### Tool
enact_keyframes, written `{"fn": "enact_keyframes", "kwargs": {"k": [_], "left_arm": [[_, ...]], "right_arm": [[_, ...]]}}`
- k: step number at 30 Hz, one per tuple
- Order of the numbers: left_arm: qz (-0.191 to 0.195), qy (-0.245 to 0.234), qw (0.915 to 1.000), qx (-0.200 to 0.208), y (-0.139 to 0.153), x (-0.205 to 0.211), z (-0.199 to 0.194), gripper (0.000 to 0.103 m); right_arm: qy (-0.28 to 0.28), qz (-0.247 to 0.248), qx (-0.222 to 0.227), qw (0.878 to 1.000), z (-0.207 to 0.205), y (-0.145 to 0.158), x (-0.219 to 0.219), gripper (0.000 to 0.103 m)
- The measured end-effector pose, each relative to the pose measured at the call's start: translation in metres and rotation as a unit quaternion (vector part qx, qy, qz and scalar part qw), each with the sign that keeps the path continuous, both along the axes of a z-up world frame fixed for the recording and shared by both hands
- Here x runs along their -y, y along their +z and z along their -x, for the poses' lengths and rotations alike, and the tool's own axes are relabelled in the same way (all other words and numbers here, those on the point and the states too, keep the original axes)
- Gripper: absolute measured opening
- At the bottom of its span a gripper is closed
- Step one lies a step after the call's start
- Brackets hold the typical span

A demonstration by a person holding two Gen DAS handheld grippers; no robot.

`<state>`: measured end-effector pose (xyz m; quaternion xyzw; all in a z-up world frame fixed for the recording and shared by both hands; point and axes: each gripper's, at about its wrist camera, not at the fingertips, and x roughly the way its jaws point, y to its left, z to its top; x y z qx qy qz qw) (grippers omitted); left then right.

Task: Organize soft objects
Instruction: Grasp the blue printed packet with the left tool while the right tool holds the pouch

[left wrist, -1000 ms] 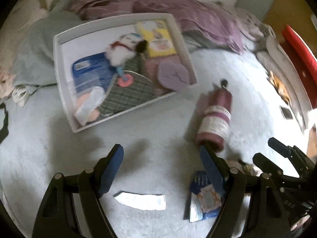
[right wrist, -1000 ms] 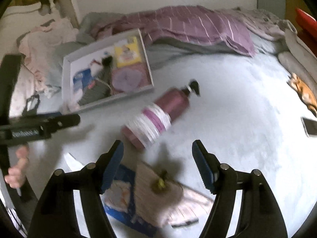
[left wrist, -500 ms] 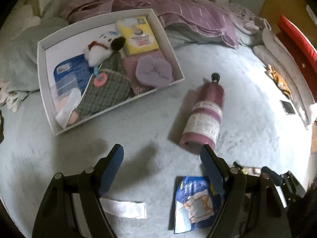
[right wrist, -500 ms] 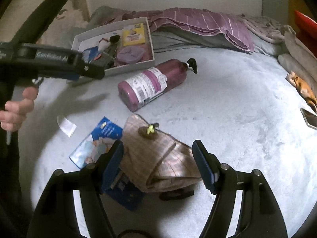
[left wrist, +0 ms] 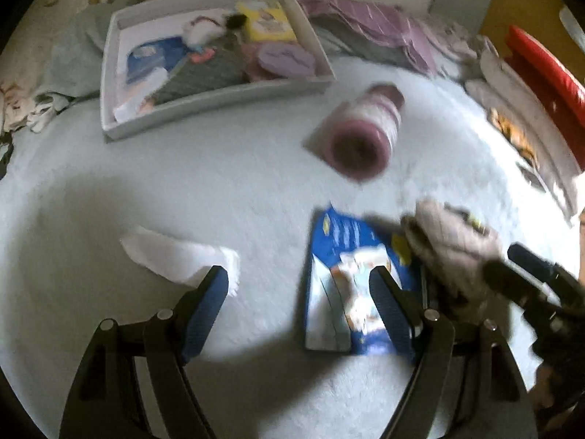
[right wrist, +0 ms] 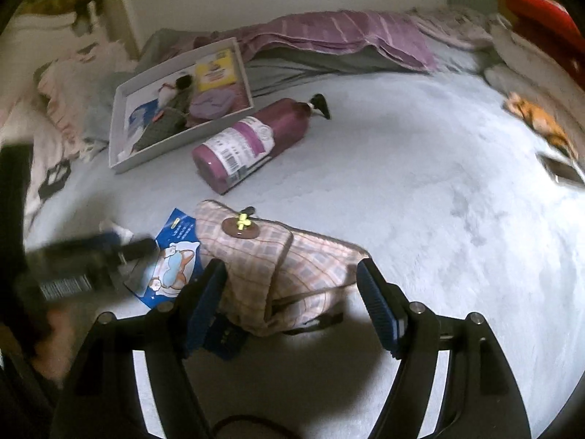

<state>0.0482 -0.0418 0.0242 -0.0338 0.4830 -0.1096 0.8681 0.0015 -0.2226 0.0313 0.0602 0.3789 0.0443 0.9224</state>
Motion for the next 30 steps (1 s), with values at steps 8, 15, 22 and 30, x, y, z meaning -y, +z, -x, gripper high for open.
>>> {"fn": "enact_keyframes", "kwargs": {"k": [8,15,22,30], "left_arm": [[-0.031,0.0,0.9995,0.0,-0.009,0.022,0.009,0.065],[-0.019,-0.005,0.9997,0.012,-0.008,0.033,0.022,0.029],[0.011,-0.015,0.9998,0.008,-0.007,0.038,0.024,0.003],[0.058,-0.001,0.9982,0.015,0.009,0.022,0.03,0.002]], "right_arm": [[0.01,-0.047,-0.064,0.997,-0.02,-0.013,-0.014,0.074],[0.003,-0.035,-0.062,0.997,-0.02,-0.02,-0.018,0.059],[0.02,-0.015,-0.045,0.999,-0.015,-0.011,-0.022,0.04],[0.016,-0.026,-0.022,0.999,-0.008,0.002,-0.015,0.038]]}}
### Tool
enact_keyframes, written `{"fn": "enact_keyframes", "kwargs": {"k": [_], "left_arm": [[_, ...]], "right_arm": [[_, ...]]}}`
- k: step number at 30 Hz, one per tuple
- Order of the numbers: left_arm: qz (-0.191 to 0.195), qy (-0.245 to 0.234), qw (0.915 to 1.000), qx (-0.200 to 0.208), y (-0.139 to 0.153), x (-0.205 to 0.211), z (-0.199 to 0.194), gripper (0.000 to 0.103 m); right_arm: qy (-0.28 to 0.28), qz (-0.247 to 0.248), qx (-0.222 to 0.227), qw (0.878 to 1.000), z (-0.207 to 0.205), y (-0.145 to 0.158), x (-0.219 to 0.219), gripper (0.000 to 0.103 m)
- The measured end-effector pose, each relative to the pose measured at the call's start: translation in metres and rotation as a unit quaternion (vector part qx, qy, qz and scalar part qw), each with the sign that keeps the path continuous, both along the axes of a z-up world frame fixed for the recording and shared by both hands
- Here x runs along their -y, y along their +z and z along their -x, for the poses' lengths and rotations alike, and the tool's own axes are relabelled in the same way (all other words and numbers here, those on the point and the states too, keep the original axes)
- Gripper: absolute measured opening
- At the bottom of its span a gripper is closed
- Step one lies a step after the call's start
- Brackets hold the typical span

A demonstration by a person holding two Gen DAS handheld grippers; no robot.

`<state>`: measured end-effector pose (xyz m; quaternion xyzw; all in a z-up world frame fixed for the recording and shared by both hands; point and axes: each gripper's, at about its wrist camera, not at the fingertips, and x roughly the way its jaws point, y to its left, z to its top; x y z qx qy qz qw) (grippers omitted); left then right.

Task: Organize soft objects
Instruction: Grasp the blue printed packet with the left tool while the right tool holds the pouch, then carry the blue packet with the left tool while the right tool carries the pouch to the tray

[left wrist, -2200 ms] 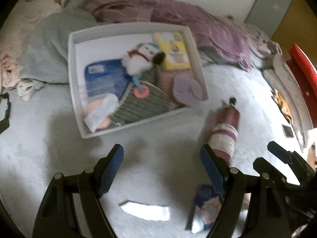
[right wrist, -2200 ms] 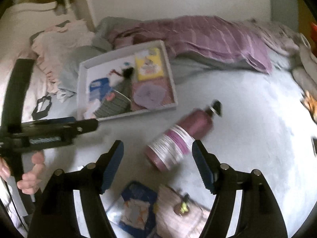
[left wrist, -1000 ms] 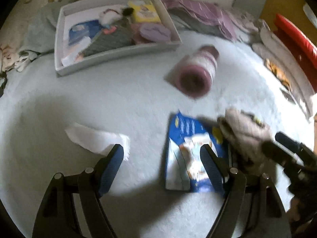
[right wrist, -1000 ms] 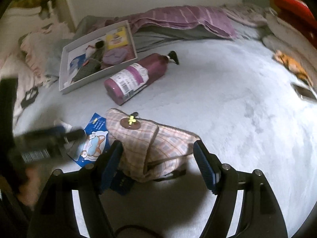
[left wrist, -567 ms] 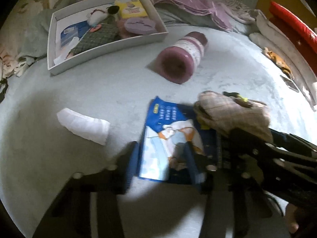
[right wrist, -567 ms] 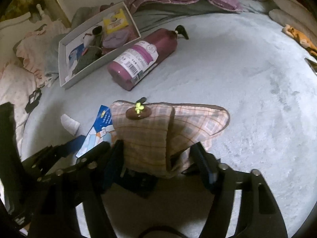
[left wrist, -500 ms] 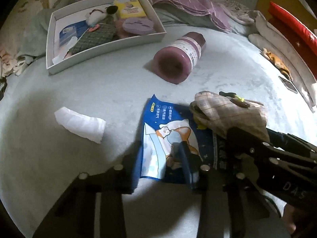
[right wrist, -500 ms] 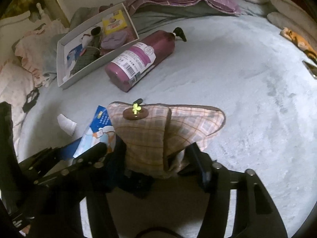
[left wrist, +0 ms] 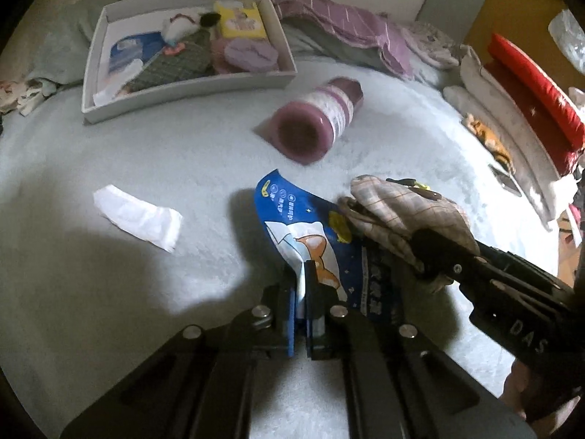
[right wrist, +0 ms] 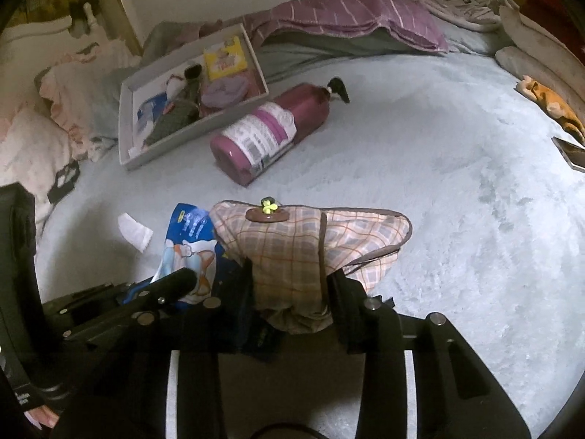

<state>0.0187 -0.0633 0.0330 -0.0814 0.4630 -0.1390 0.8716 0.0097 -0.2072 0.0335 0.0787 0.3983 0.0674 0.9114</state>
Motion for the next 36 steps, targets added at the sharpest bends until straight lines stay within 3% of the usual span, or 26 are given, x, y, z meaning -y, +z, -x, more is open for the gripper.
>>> {"fn": "enact_keyframes", "kwargs": {"k": [17,26,36], "left_arm": [[0.014,0.028,0.9937,0.108,0.07,-0.033,-0.025,0.002],[-0.019,0.038,0.9897,0.137,0.087,-0.041,-0.045,0.002],[-0.006,0.051,0.982,0.182,0.102,-0.078,-0.075,0.002]], "right_arm": [[0.038,-0.008,0.087,0.995,-0.017,0.041,-0.016,0.038],[0.063,-0.025,0.098,0.993,-0.044,0.057,-0.027,0.038],[0.085,-0.031,0.107,0.99,-0.079,0.065,-0.046,0.038]]}}
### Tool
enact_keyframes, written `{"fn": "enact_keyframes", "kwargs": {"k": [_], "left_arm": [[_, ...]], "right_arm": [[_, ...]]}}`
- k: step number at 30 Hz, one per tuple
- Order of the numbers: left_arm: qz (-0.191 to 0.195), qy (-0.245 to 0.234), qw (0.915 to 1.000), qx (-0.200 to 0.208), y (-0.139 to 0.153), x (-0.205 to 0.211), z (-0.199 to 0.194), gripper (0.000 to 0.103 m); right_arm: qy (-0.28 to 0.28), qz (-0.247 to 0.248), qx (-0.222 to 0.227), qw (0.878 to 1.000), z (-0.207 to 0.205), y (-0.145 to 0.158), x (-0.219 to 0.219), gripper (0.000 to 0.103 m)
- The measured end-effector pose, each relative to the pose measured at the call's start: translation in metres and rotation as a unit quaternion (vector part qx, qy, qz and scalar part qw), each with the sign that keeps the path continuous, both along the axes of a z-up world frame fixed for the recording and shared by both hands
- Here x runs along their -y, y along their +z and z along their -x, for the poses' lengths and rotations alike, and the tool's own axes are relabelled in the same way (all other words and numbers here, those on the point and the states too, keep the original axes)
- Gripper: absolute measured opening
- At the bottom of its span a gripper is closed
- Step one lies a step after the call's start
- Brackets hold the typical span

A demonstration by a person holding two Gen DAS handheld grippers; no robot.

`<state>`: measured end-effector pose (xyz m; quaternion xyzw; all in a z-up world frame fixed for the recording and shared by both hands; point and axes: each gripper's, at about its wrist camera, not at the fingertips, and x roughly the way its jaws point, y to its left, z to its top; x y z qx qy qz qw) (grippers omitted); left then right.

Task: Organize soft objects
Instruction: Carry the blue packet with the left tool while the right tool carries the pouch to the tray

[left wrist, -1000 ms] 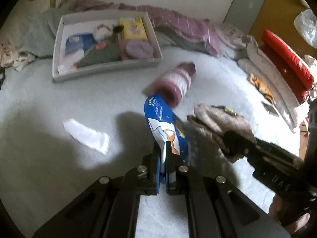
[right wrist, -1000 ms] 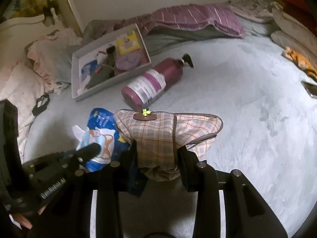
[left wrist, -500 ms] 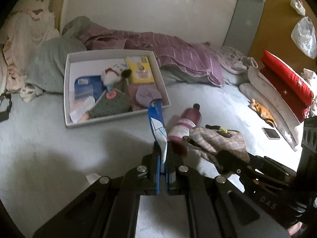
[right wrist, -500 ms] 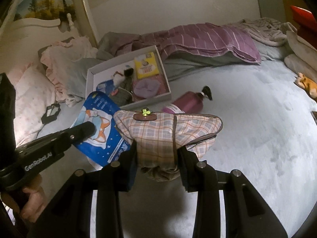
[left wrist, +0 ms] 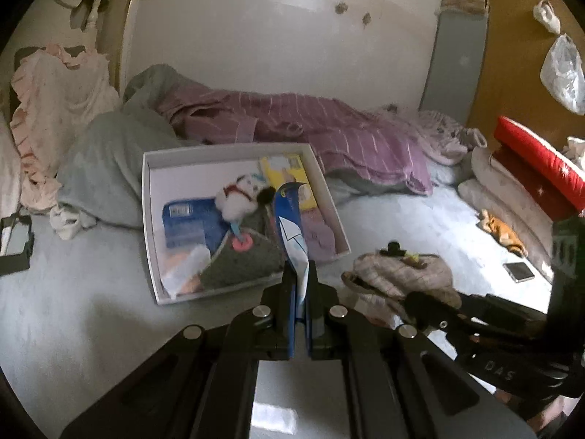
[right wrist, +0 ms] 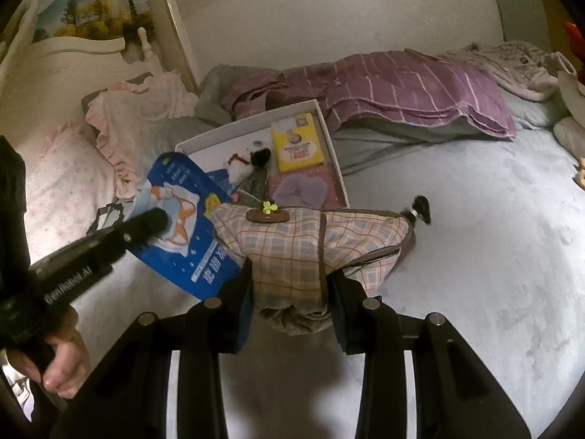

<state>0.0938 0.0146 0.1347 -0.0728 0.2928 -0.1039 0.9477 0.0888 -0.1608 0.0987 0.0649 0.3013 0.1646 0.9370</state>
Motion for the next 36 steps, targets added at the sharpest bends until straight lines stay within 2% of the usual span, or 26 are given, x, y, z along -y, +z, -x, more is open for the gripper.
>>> {"fn": "enact_keyframes", "kwargs": {"k": [8,12,14,17,22,25,29,32,36], "left_arm": [[0.043,-0.002,0.999,0.012,0.0,-0.035,-0.038,0.002],[0.051,0.012,0.9985,0.013,-0.004,-0.051,-0.056,0.002],[0.033,0.034,0.9985,0.026,-0.001,-0.057,-0.065,0.002],[-0.014,0.06,0.9975,0.034,0.001,-0.061,-0.081,0.002],[-0.077,0.104,0.9915,0.01,-0.014,-0.073,-0.112,0.002],[-0.108,0.153,0.9822,-0.014,-0.029,-0.084,-0.128,0.002],[-0.102,0.197,0.9746,-0.027,-0.044,-0.093,-0.142,0.002],[-0.107,0.227,0.9678,-0.014,-0.043,-0.09,-0.152,0.002],[-0.1,0.231,0.9673,-0.031,-0.053,-0.083,-0.167,0.002]], "right_arm": [[0.013,0.0,-0.001,1.0,-0.043,0.003,-0.023,0.038],[0.013,0.002,0.008,1.0,-0.063,0.008,-0.03,0.038],[0.008,0.002,0.009,1.0,-0.074,0.01,-0.031,0.038],[0.0,-0.007,0.003,1.0,-0.089,0.012,-0.031,0.038],[-0.005,-0.017,0.004,1.0,-0.101,0.015,-0.031,0.038],[-0.004,-0.012,0.005,1.0,-0.103,0.014,-0.034,0.038],[-0.004,-0.012,-0.001,1.0,-0.11,0.01,-0.037,0.038],[-0.008,-0.009,0.0,1.0,-0.115,0.009,-0.041,0.038],[-0.011,-0.001,0.011,1.0,-0.117,0.012,-0.047,0.038]]}}
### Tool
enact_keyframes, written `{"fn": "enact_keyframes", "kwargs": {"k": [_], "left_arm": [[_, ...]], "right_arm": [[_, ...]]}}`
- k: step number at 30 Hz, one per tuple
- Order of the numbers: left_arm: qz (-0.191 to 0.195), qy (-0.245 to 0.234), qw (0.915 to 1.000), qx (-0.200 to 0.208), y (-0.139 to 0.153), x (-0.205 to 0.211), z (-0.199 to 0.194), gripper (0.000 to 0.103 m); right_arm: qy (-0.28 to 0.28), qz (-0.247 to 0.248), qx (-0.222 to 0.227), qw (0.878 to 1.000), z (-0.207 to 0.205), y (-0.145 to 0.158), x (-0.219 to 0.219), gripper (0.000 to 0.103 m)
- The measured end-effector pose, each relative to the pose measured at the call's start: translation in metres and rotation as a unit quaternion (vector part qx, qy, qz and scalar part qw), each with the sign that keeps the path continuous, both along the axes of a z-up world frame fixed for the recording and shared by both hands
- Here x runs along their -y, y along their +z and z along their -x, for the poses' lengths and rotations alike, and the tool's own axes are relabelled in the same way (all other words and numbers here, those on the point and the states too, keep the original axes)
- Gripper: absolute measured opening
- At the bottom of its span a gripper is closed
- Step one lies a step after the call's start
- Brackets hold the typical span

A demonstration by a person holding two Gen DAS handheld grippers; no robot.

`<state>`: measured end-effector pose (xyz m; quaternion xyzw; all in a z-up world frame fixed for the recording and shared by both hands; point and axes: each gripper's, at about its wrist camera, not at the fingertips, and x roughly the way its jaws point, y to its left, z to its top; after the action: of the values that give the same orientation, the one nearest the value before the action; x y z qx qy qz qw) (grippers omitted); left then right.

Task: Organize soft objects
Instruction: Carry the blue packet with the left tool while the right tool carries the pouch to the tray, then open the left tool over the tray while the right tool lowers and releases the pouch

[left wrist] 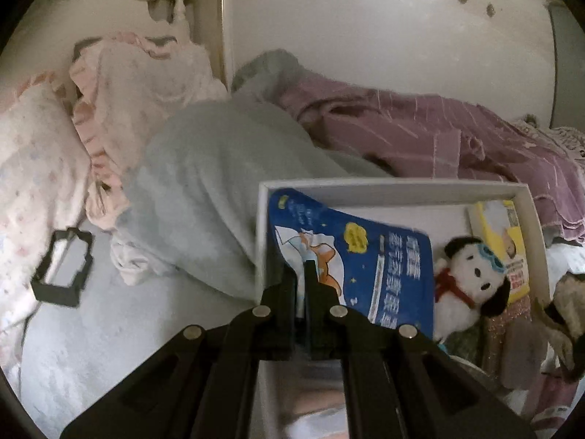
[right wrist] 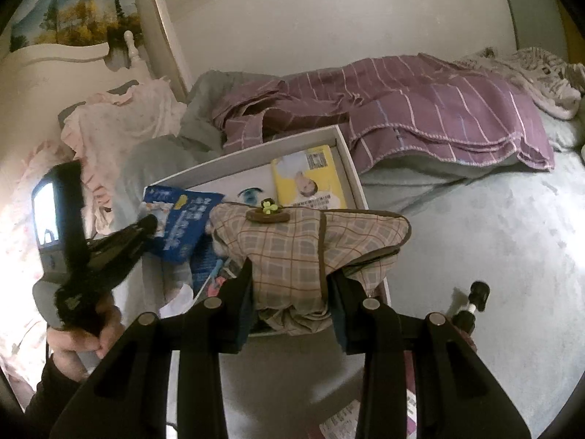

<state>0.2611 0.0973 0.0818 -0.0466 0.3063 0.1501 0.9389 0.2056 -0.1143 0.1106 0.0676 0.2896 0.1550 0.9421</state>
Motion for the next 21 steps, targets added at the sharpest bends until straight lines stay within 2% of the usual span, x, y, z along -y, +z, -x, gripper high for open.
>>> {"fn": "enact_keyframes", "kwargs": {"k": [5,9,11,13,14,16,17,19,21], "left_arm": [[-0.006,0.026,0.9988,-0.041,-0.025,0.009,0.004,0.002],[-0.008,0.025,0.9985,-0.047,-0.034,0.015,0.016,0.003],[-0.007,0.034,0.9985,-0.043,-0.035,0.015,0.016,0.007],[0.011,0.035,0.9987,-0.036,-0.034,0.011,0.018,0.019],[0.039,0.021,0.9986,-0.031,-0.033,0.008,0.02,0.024],[0.09,-0.014,0.9956,-0.024,-0.031,0.004,0.025,0.053],[0.103,-0.028,0.9941,-0.021,-0.029,0.006,0.029,0.058],[0.085,-0.026,0.996,-0.005,-0.023,0.013,0.04,0.076],[0.059,-0.021,0.9979,0.014,-0.019,0.019,0.049,0.078]], "right_arm": [[0.0,0.007,0.01,1.0,-0.002,0.004,-0.002,0.038],[0.014,0.012,0.019,1.0,-0.005,0.007,-0.007,0.038],[0.02,0.009,0.019,1.0,-0.007,0.009,-0.012,0.038],[0.027,0.004,0.018,0.999,-0.01,0.012,-0.017,0.038],[0.031,0.003,0.019,0.999,-0.01,0.013,-0.02,0.038],[0.043,0.004,0.024,0.999,-0.011,0.016,-0.028,0.038],[0.048,0.007,0.026,0.999,-0.011,0.017,-0.032,0.038],[0.059,0.016,0.03,0.998,-0.012,0.019,-0.042,0.038],[0.069,0.026,0.036,0.997,-0.013,0.019,-0.05,0.038]]}}
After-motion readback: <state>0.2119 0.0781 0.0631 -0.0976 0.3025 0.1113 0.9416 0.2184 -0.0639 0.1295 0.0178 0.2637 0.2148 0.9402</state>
